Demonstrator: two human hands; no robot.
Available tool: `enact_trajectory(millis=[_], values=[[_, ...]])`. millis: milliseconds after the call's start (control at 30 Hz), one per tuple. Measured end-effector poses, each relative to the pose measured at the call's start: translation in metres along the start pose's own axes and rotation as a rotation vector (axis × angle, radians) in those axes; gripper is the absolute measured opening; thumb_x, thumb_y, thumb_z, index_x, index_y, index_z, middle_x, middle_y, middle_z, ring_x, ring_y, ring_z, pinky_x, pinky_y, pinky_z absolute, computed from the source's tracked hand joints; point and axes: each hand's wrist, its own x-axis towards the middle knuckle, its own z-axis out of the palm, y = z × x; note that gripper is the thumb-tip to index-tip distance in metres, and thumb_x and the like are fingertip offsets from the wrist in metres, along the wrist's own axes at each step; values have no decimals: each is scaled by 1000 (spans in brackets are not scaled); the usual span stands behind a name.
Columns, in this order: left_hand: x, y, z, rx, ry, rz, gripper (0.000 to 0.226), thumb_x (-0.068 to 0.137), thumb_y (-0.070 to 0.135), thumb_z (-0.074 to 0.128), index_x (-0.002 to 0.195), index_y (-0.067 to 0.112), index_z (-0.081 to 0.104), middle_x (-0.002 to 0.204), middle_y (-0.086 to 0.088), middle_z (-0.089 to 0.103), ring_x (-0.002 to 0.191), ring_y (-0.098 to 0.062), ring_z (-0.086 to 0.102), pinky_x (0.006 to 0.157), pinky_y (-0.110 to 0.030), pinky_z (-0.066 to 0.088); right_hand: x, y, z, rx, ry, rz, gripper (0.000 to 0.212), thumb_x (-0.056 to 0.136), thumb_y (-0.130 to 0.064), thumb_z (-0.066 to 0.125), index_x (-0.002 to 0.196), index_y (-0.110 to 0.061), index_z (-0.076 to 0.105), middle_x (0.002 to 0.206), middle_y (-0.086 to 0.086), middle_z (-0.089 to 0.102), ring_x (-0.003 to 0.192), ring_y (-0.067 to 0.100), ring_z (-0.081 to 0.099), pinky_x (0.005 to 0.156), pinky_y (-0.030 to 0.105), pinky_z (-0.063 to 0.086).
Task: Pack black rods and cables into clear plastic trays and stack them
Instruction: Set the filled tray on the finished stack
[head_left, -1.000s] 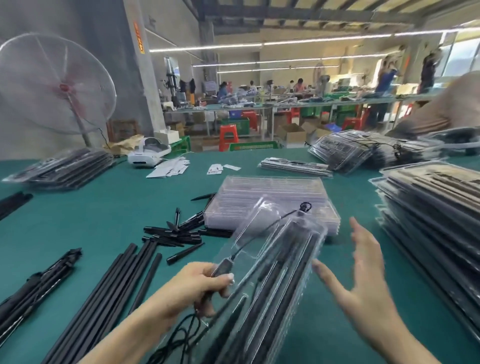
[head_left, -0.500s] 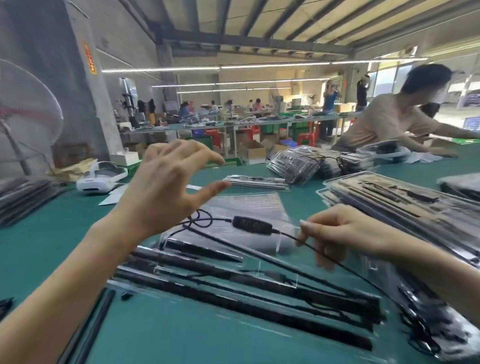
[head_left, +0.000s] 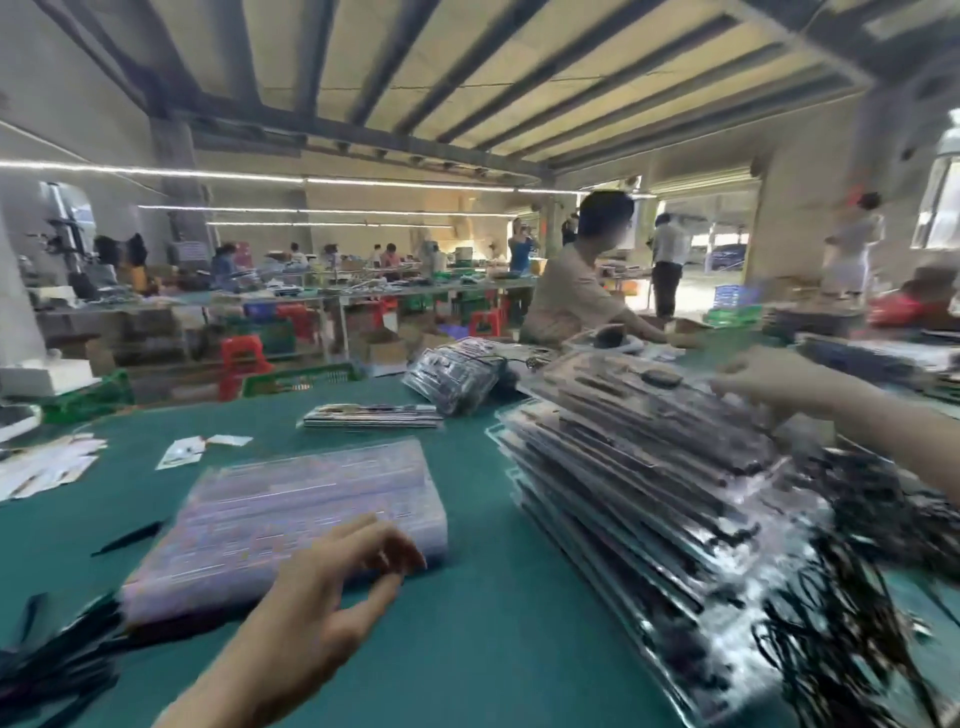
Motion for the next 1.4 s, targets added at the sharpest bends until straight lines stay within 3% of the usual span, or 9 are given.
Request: enact_trajectory(millis=[100,267,433,633,800,933,1067,1267,1400], values=[[-3,-11,13,29,-93,48,16,80,10,61,83,24,67,85,13,62,74,-5,60,71,-15,45,-5,8,35,-247,93,-51,41,99,-39,43,119,-8,60,120,15,64,102,26,60,81,29,45],[6,-20,37,-136,-83,-178,25,89,11,63,102,32,61,89,11,67,80,-3,60,75,-13,45,0,9,30,-126,122,-110,39,98,-34,47,85,-4,69,92,18,70,80,28,62,65,30,41],[56,-4,121,-730,-216,-606,49,98,37,43,143,24,29,134,3,51,109,-9,54,76,-22,47,2,-9,37,-213,89,-162,39,99,-34,43,86,-5,65,89,14,69,73,23,54,60,28,38],[97,34,164,-1070,-240,-633,116,61,81,56,153,32,5,158,12,13,144,-10,18,114,-39,20,11,-15,45,-184,24,-174,42,100,-40,38,89,-6,60,91,11,65,84,24,60,76,33,47],[107,37,165,-1037,-154,-535,77,99,40,43,152,14,-6,160,0,1,147,-17,8,114,-30,13,12,-29,40,-297,-11,-100,49,101,-43,28,104,-6,60,113,14,62,100,27,59,96,42,45],[116,55,161,-969,-168,-628,123,66,75,60,153,16,-3,160,-1,8,146,-18,16,118,-40,16,-4,-77,34,-408,37,-169,58,99,-55,18,121,-15,54,133,11,52,123,27,48,106,51,31],[97,35,172,-970,-159,-552,86,88,54,53,154,26,4,160,10,12,144,-10,19,118,-44,19,-14,-146,39,-422,-94,-319,67,97,-61,16,136,-18,48,147,8,41,134,28,39,110,57,26],[92,25,166,-977,-162,-591,62,96,35,50,150,23,23,152,4,33,134,-12,39,106,-38,36,-20,-234,75,-404,-203,-477,64,96,-63,24,137,-19,47,146,9,42,136,32,32,111,58,18],[84,24,157,-976,-159,-525,60,78,45,56,134,31,45,131,12,53,115,-5,52,101,-37,44,-19,-271,104,-337,-253,-524,59,96,-61,29,127,-18,55,136,7,51,126,32,44,105,57,24]])
